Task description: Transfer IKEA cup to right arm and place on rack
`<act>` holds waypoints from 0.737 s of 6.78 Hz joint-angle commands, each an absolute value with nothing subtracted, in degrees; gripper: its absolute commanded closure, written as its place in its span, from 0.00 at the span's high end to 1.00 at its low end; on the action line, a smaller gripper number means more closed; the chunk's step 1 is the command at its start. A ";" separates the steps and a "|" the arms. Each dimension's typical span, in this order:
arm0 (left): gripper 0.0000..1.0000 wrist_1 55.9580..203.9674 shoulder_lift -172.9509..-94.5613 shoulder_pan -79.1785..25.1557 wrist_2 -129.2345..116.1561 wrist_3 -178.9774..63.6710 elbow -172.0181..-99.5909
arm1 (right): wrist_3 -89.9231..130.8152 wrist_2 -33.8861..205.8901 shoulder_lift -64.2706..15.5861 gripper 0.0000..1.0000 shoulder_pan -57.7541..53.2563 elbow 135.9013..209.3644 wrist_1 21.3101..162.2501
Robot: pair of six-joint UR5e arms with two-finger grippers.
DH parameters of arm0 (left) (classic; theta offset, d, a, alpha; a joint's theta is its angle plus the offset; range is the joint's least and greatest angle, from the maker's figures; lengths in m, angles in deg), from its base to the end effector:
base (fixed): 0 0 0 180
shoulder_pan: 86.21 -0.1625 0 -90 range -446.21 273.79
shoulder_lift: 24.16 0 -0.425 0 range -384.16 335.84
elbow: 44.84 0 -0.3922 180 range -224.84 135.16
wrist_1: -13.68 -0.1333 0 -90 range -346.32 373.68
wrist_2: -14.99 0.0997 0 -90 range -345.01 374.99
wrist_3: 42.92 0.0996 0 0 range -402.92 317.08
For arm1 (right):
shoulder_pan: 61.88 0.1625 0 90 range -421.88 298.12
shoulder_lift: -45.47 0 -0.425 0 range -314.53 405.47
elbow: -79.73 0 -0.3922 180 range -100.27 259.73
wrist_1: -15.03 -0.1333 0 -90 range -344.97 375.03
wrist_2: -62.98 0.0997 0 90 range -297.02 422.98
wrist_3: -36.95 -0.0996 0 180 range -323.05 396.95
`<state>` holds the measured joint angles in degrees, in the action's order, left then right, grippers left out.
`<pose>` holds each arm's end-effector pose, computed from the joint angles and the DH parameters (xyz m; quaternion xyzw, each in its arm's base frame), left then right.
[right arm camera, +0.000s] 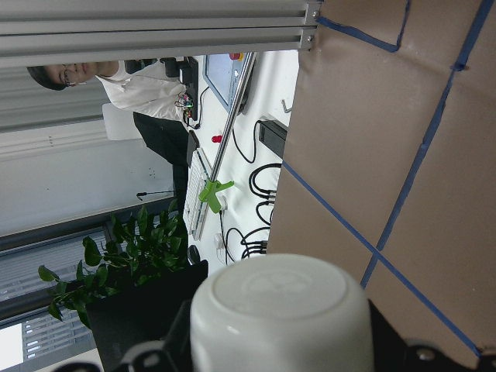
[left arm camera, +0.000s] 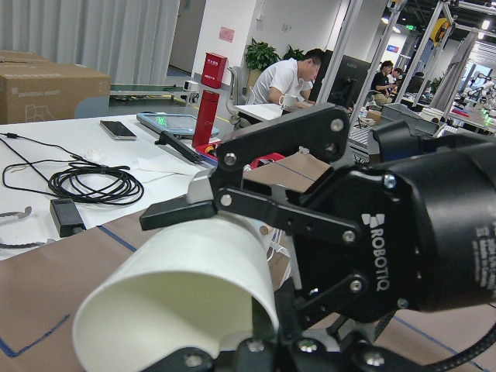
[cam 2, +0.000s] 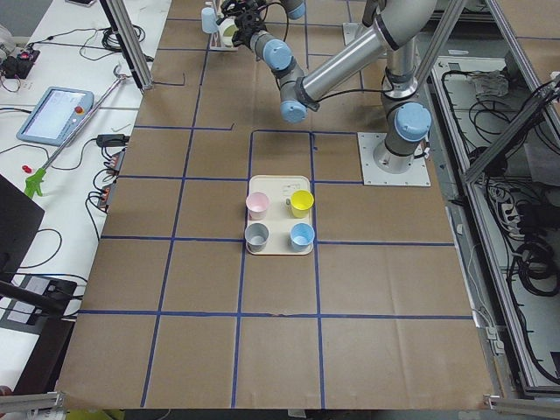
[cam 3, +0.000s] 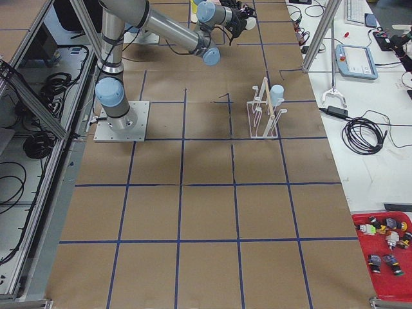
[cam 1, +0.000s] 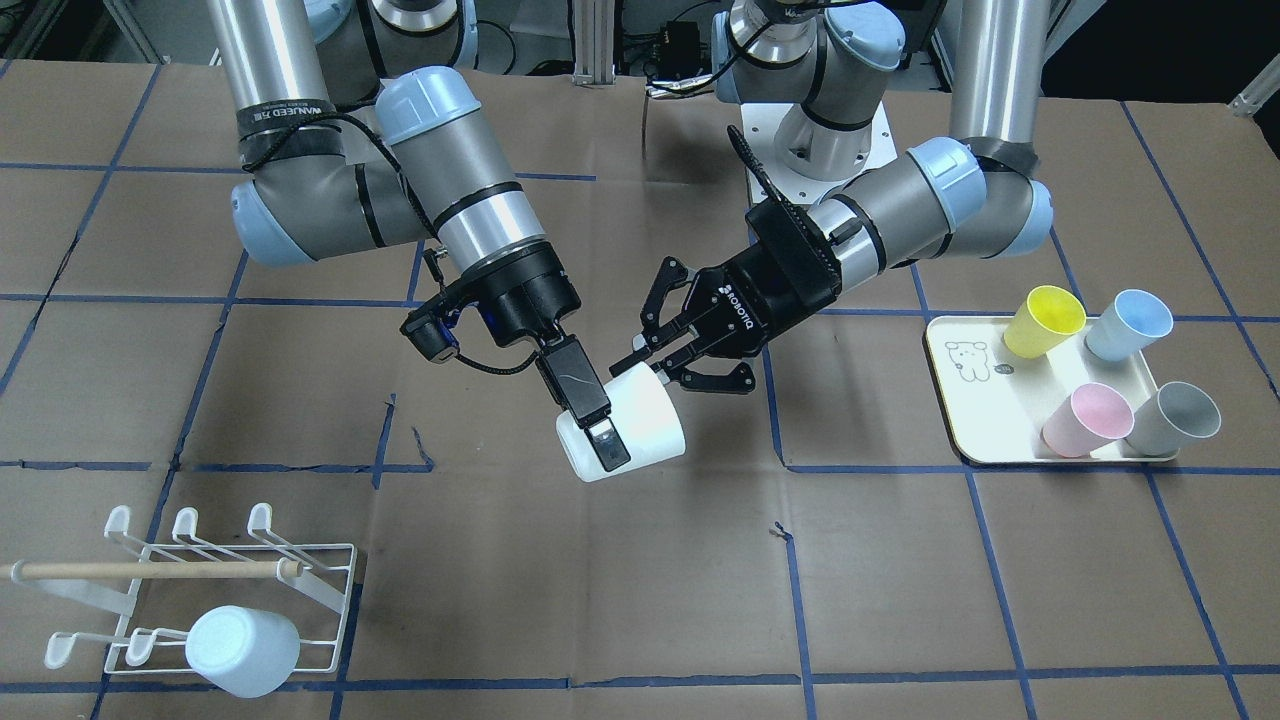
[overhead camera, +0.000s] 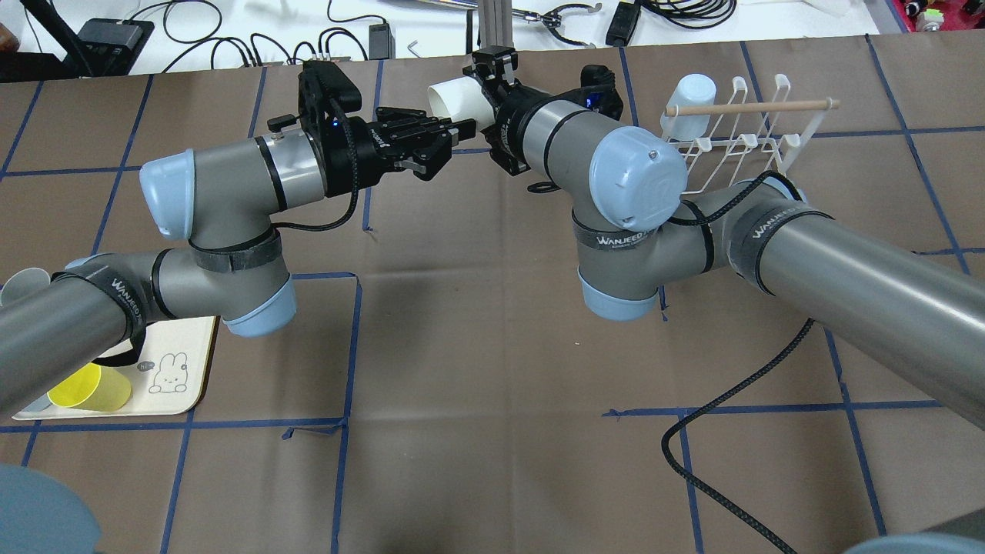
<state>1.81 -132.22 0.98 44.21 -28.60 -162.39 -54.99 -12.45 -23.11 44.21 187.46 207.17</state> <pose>-0.1954 -0.5121 0.3422 -0.3136 -0.7330 0.4686 0.3806 0.3158 -0.5235 0.3556 0.4676 0.7079 -0.2170 0.4828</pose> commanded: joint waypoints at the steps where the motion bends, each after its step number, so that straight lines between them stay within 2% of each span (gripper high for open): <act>1: 0.78 -0.28 -132.44 0.98 44.26 -31.21 -162.34 | -54.99 -12.43 -23.09 0.46 44.20 187.39 207.16; 2: 0.92 -0.29 -132.44 0.98 44.17 -31.84 -162.34 | -54.99 -12.43 -23.09 0.45 44.20 187.39 207.16; 3: 0.98 -0.38 -131.83 0.72 44.17 -32.11 -162.34 | -54.81 -12.43 -23.09 0.42 44.20 187.30 207.16; 5: 0.99 -2.73 -130.34 -4.96 43.21 -32.90 -165.05 | -54.20 -12.43 -22.92 0.38 43.86 186.87 207.16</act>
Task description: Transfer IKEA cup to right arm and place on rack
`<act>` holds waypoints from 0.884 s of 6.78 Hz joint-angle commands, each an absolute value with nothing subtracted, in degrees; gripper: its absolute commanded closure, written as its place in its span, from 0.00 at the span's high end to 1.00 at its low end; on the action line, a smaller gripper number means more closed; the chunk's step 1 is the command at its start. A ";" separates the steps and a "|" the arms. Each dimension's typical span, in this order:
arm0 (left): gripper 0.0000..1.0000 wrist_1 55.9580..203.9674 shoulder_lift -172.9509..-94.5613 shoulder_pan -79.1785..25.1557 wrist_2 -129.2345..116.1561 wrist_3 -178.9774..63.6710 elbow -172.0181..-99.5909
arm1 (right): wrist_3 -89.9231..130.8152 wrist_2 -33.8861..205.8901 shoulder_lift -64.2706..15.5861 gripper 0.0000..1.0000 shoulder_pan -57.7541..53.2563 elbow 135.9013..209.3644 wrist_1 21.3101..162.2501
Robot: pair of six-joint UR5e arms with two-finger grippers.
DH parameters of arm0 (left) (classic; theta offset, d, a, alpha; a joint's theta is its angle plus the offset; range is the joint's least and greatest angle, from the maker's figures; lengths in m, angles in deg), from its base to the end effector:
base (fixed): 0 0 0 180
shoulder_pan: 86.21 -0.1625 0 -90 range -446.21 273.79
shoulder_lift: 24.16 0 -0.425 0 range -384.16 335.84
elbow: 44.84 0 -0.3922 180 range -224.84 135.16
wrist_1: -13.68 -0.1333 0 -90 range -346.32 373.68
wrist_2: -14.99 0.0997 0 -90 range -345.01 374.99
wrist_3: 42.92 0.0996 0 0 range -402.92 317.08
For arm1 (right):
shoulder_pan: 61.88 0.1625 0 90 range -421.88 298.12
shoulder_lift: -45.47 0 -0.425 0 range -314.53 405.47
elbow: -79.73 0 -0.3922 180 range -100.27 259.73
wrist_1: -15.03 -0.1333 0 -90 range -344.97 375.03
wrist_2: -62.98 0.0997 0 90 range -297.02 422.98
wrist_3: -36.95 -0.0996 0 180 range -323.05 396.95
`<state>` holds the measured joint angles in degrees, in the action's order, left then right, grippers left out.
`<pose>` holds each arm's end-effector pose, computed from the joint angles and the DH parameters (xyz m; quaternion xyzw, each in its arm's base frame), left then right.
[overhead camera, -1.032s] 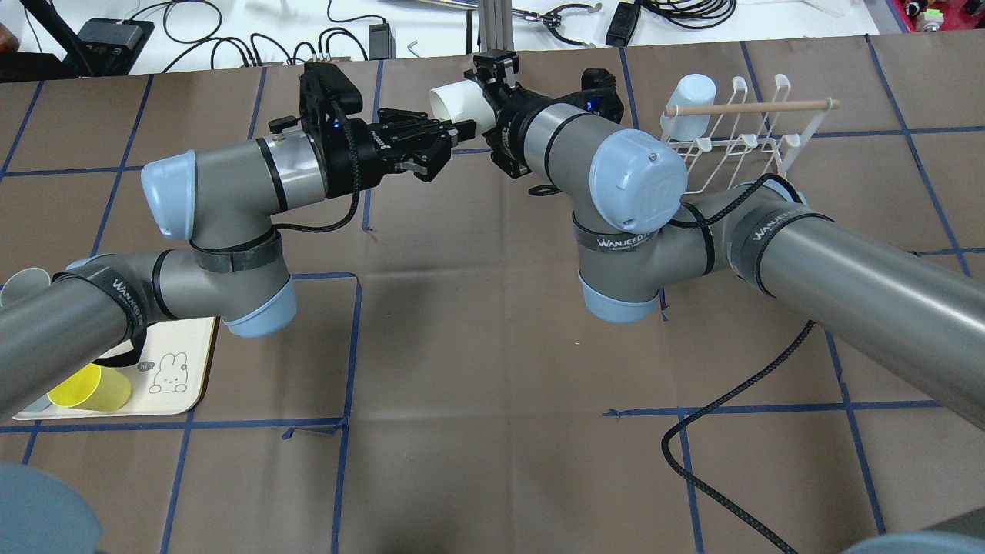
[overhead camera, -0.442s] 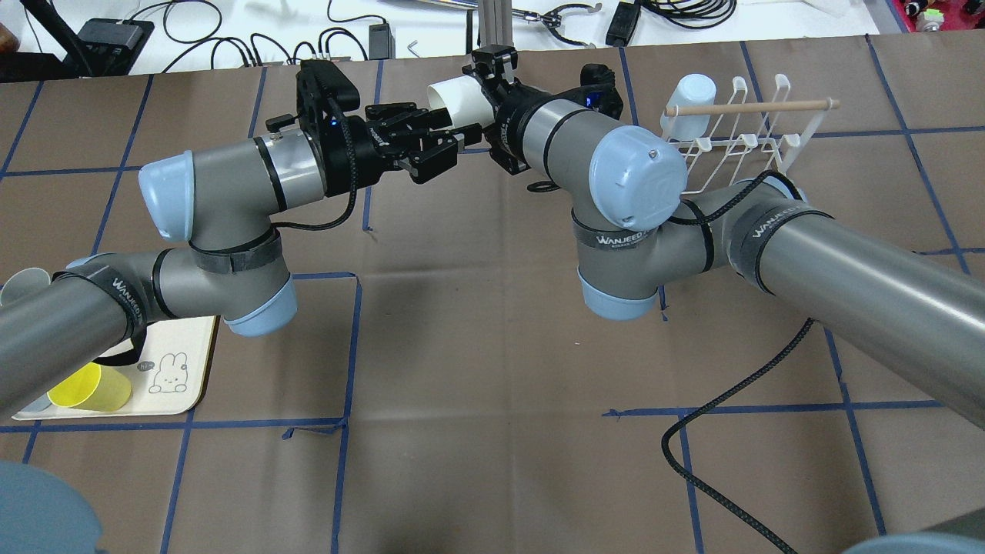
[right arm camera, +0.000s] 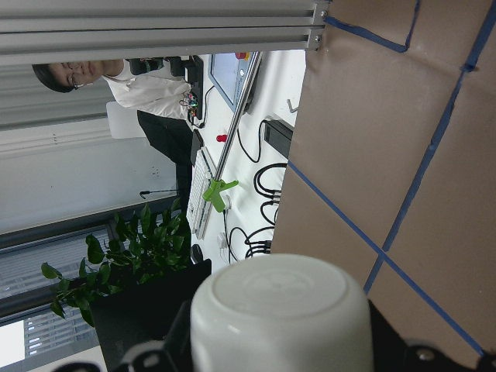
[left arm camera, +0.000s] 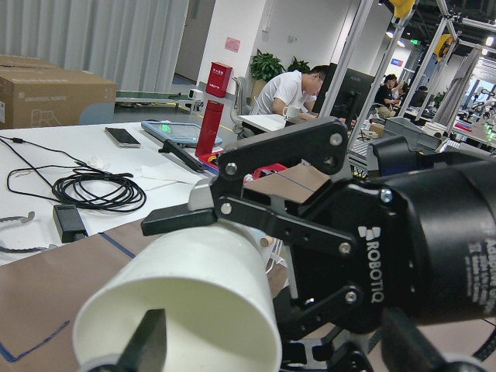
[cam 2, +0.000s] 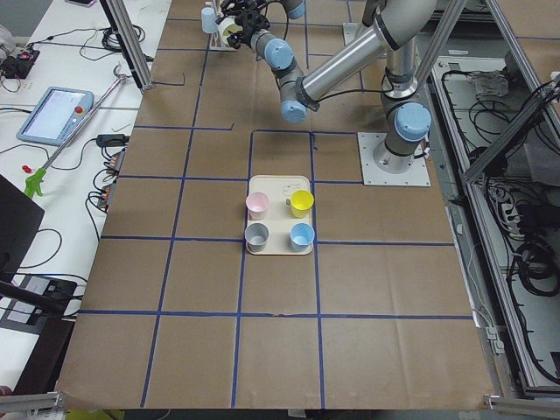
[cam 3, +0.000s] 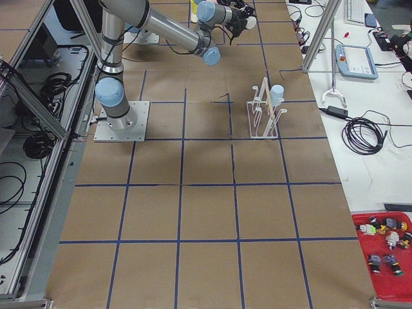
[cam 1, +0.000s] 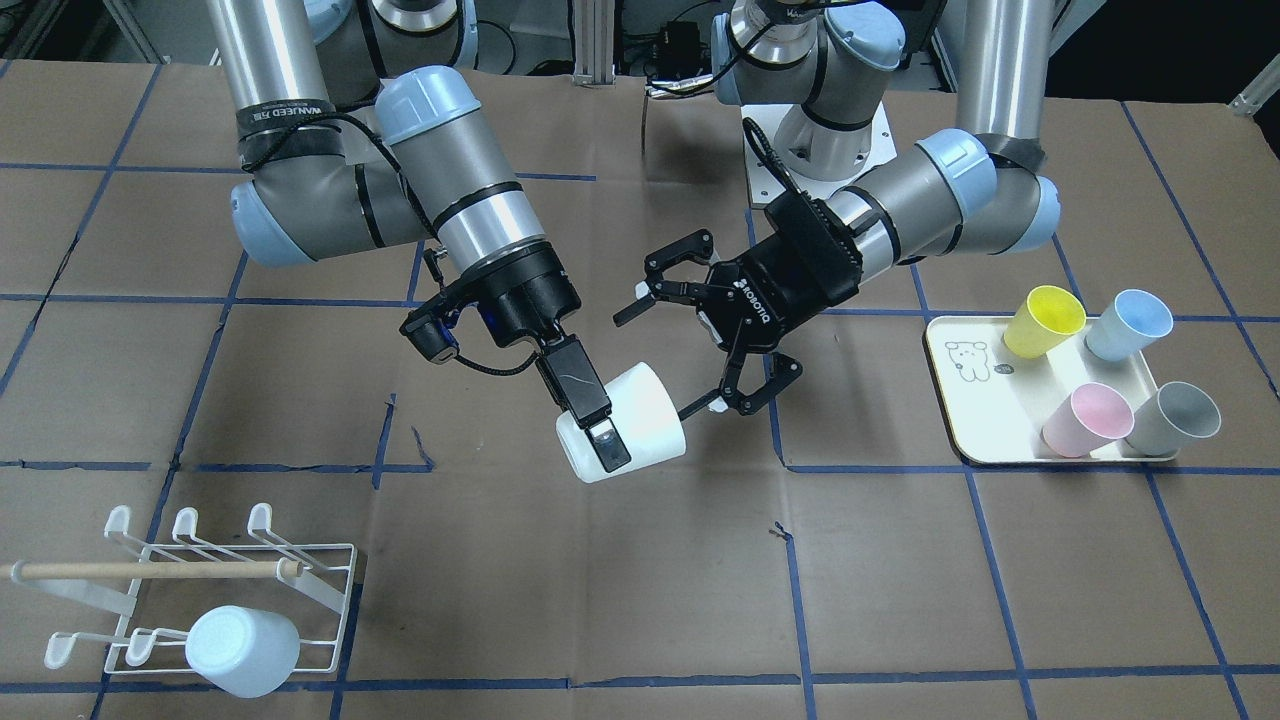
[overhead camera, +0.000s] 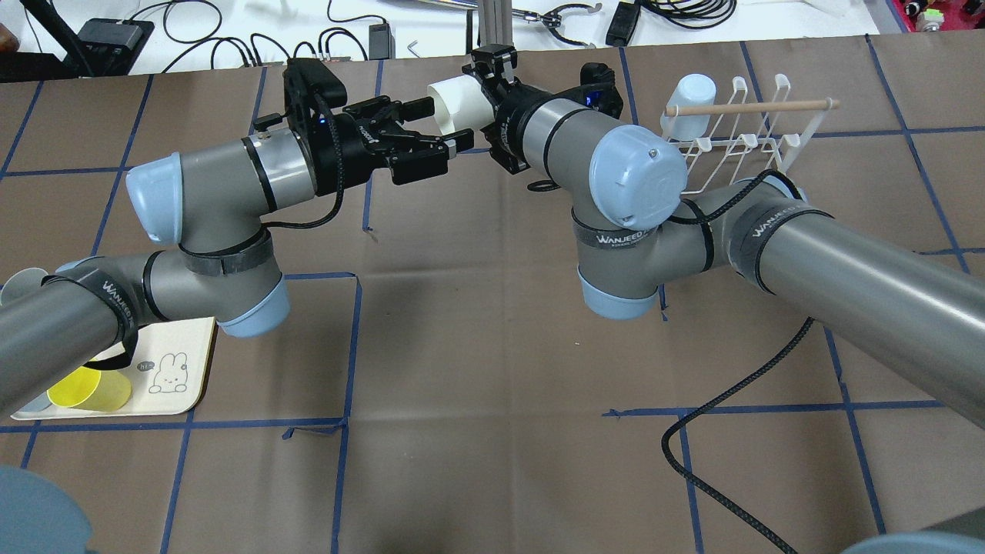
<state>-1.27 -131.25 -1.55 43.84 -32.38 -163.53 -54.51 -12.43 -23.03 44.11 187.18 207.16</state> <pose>-0.1739 -0.5092 0.3486 -0.2848 -0.7366 0.4821 0.3794 0.3153 -0.5253 0.3569 0.4645 0.7089 -0.2202 0.4829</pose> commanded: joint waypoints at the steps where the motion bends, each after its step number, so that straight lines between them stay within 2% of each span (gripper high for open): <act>1: 0.99 -4.75 -129.12 -8.91 42.95 -32.99 -167.85 | -52.11 -12.43 -22.57 0.38 42.98 185.73 206.81; 2: 0.99 -4.95 -128.06 -11.30 43.29 -32.99 -168.49 | -47.39 -12.43 -22.47 0.37 40.45 185.37 206.64; 3: 0.99 -4.17 -128.40 -11.41 44.51 -33.95 -167.98 | -41.25 -11.39 -23.34 0.22 36.60 185.20 206.63; 4: 0.99 -2.77 -128.84 -11.15 51.05 -38.13 -165.62 | -31.18 -10.59 -23.70 0.21 33.16 185.28 206.63; 6: 1.00 9.14 -128.75 -10.01 61.43 -39.67 -159.91 | -10.18 -9.71 -25.01 0.14 27.36 184.67 206.11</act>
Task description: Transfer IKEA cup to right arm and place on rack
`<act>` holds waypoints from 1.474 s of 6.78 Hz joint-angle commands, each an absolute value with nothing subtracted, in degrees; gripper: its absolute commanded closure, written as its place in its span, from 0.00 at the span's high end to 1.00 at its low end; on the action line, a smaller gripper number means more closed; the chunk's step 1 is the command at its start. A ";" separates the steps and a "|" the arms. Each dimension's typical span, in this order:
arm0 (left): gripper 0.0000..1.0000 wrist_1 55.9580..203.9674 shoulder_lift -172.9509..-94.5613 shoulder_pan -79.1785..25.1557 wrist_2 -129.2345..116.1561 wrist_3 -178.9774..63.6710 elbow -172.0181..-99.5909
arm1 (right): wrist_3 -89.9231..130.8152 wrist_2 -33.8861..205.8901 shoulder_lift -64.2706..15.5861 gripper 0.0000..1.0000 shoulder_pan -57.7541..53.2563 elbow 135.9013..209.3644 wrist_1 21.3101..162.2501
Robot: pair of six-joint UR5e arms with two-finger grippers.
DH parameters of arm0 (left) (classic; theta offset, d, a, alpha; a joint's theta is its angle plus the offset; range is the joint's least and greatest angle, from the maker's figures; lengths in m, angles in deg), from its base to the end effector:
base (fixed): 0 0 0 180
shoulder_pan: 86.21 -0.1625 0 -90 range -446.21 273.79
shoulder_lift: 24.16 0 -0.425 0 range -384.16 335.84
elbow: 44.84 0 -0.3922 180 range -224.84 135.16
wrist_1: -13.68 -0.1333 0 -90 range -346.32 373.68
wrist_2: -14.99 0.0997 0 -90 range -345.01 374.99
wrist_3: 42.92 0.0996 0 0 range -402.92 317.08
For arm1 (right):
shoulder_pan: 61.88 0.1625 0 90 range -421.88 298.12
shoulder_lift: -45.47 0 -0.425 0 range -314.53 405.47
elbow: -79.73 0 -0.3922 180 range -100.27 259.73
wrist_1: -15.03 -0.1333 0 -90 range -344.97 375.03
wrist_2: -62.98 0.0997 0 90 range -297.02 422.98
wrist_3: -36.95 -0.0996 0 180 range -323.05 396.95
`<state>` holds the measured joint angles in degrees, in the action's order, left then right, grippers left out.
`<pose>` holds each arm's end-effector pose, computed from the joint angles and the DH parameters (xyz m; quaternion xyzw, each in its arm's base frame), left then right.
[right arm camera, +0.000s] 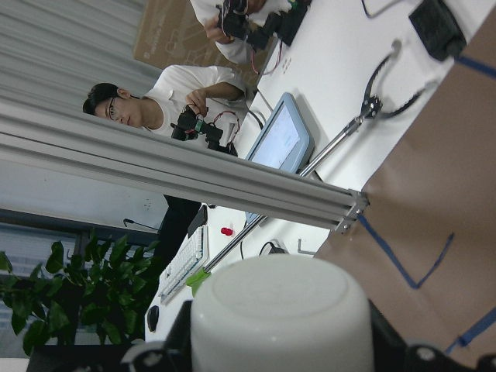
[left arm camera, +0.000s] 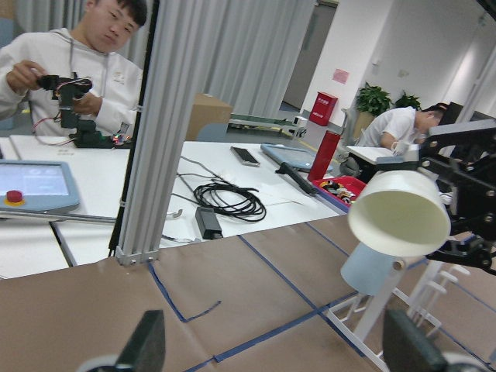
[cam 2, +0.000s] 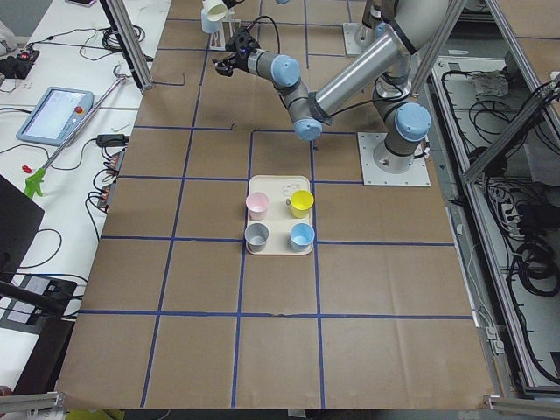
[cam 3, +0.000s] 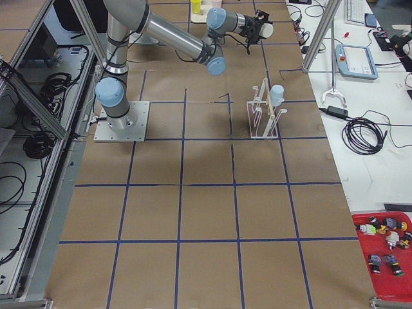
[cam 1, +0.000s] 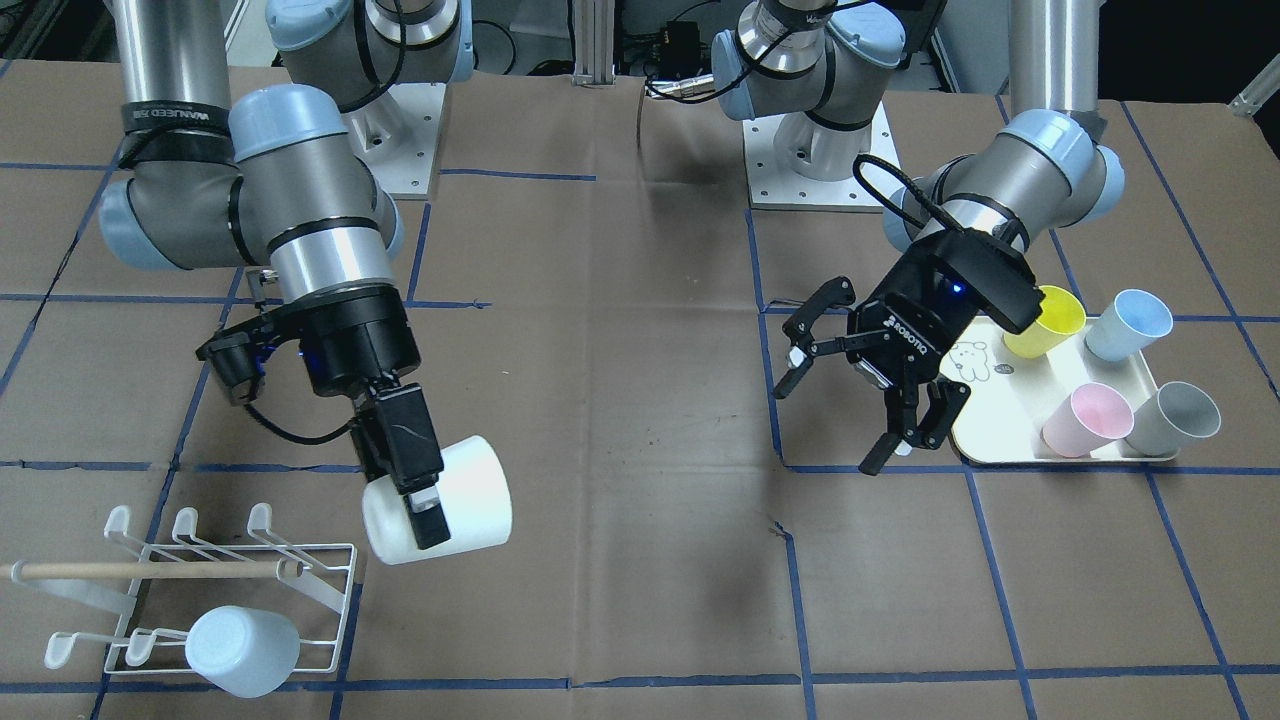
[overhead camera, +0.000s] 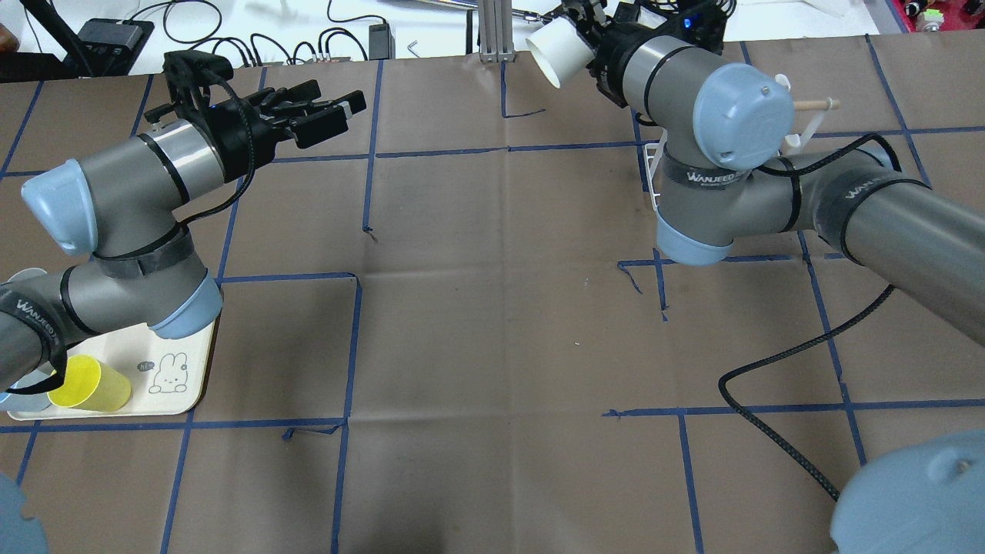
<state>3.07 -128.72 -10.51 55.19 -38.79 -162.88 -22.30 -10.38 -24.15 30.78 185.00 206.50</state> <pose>-0.0787 -0.5390 0.3589 -0.1330 -0.8083 0.4931 0.2930 0.1892 -0.5864 0.3842 0.3245 0.7687 -0.3985 0.3807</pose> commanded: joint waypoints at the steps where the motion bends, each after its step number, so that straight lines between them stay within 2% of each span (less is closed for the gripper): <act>1: 1.00 16.86 -127.62 -8.61 67.84 -39.67 -158.40 | 5.33 -7.01 -25.02 0.14 23.76 184.67 206.02; 2: 1.00 29.03 -125.52 -7.12 76.60 -39.67 -156.21 | 20.71 -4.28 -24.85 0.14 18.94 184.41 206.02; 5: 1.00 68.33 -121.11 0.34 94.31 -44.22 -143.76 | 44.85 -3.38 -20.48 0.15 9.59 180.20 202.24; 7: 1.00 96.52 -119.27 1.77 99.53 -44.33 -134.44 | 47.84 -3.20 -15.81 0.15 8.70 176.95 202.24; 8: 1.00 105.70 -117.87 1.68 103.46 -44.24 -132.05 | 47.93 -3.20 -14.92 0.15 7.30 176.85 202.24; 10: 1.00 106.06 -116.27 1.77 104.73 -44.50 -133.78 | 49.60 -3.03 -11.94 0.15 6.59 175.97 202.50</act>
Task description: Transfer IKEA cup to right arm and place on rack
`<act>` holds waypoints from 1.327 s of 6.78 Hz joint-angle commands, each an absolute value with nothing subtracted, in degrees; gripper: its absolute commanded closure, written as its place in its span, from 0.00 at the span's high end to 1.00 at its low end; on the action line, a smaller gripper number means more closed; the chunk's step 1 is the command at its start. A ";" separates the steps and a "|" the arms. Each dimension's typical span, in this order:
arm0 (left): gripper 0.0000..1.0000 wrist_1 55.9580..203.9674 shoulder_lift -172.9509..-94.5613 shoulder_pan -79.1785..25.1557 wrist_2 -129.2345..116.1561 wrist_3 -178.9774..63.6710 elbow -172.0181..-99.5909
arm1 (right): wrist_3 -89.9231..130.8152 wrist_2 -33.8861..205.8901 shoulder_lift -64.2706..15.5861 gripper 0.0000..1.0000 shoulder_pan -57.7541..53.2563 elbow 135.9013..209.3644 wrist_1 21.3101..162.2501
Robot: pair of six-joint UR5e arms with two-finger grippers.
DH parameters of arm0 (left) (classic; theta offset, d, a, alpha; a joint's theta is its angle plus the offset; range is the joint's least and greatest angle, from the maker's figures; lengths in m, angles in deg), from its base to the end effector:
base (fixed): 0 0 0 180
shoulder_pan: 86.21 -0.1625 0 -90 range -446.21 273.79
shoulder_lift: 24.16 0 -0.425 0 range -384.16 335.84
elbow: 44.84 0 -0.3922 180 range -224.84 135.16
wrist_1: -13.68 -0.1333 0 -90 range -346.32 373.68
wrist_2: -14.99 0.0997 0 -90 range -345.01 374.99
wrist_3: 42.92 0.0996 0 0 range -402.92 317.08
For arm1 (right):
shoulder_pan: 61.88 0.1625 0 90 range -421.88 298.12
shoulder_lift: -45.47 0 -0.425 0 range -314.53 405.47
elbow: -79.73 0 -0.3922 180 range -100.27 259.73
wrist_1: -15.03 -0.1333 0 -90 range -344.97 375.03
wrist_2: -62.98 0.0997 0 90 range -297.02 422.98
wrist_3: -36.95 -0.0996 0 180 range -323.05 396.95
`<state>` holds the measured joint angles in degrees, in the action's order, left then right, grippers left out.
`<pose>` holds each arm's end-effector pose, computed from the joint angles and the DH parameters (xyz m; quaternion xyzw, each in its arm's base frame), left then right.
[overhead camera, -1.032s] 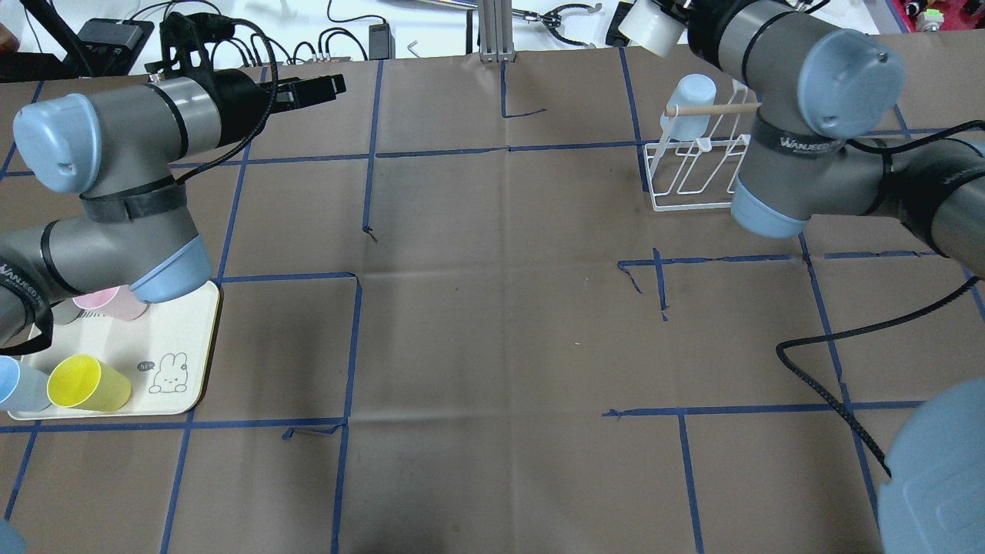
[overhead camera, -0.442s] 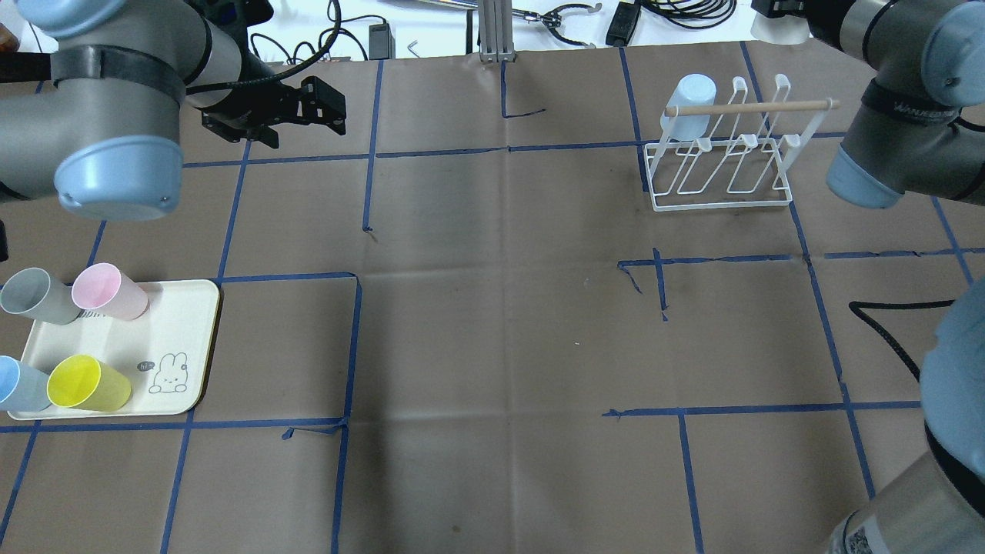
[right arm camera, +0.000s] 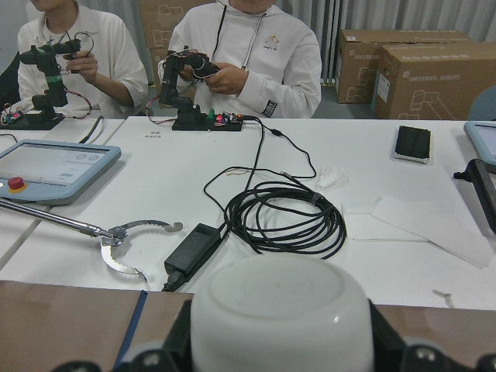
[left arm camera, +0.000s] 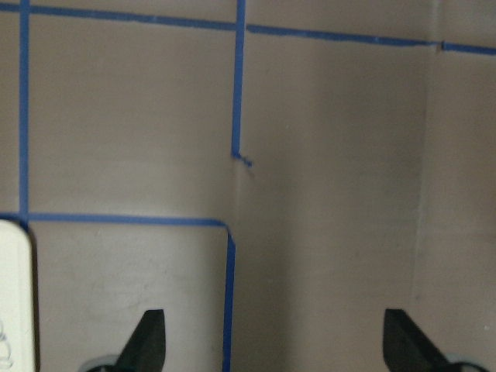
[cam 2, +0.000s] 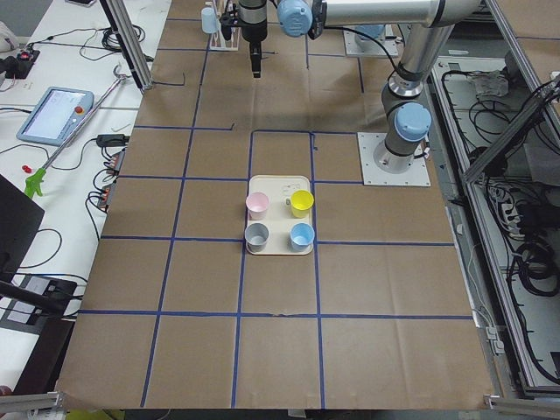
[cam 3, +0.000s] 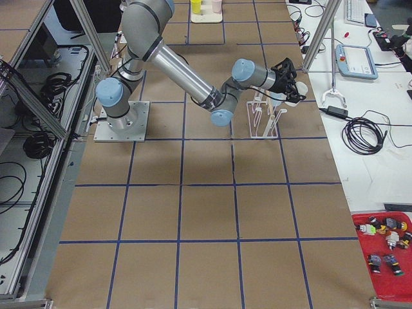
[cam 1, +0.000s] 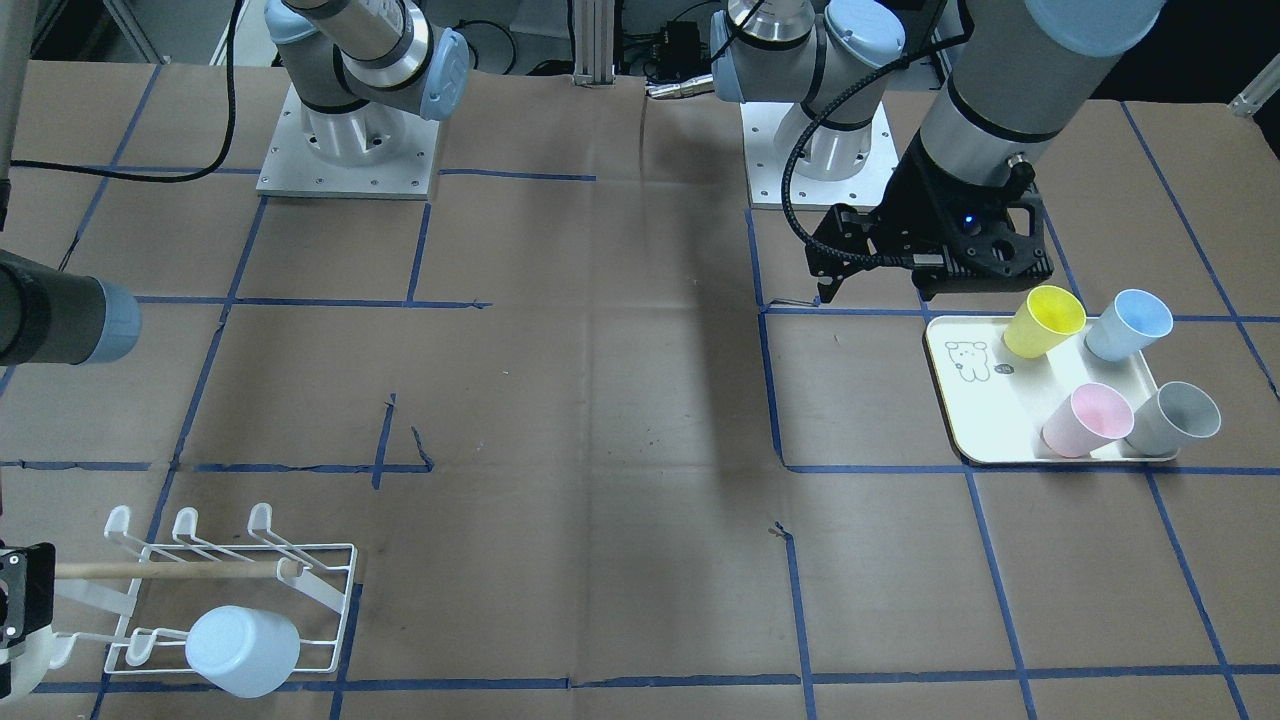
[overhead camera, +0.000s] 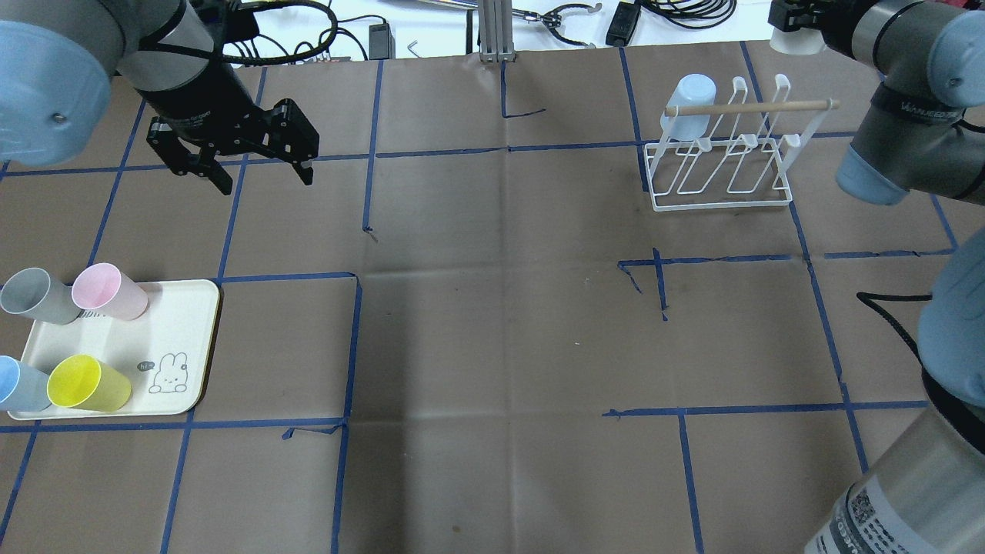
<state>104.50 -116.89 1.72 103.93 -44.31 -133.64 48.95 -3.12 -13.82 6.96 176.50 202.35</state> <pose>-0.1167 -0.5124 0.4730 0.0304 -0.9993 -0.0205 0.0094 -0.0753 -0.6755 0.3297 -0.0352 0.8535 -0.5189 0.0328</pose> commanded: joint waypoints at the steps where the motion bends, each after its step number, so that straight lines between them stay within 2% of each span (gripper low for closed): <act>1: 1.00 106.06 -116.36 2.03 104.90 -45.90 -133.87 | 49.52 -3.11 -11.06 0.15 6.59 176.14 203.03; 7: 1.00 102.28 -116.53 2.91 104.55 -47.32 -134.92 | 49.60 -3.03 -11.05 0.16 6.50 178.86 203.03; 9: 1.00 100.96 -116.62 3.53 104.82 -47.05 -135.01 | 49.60 -3.03 -11.14 0.28 6.50 178.87 203.03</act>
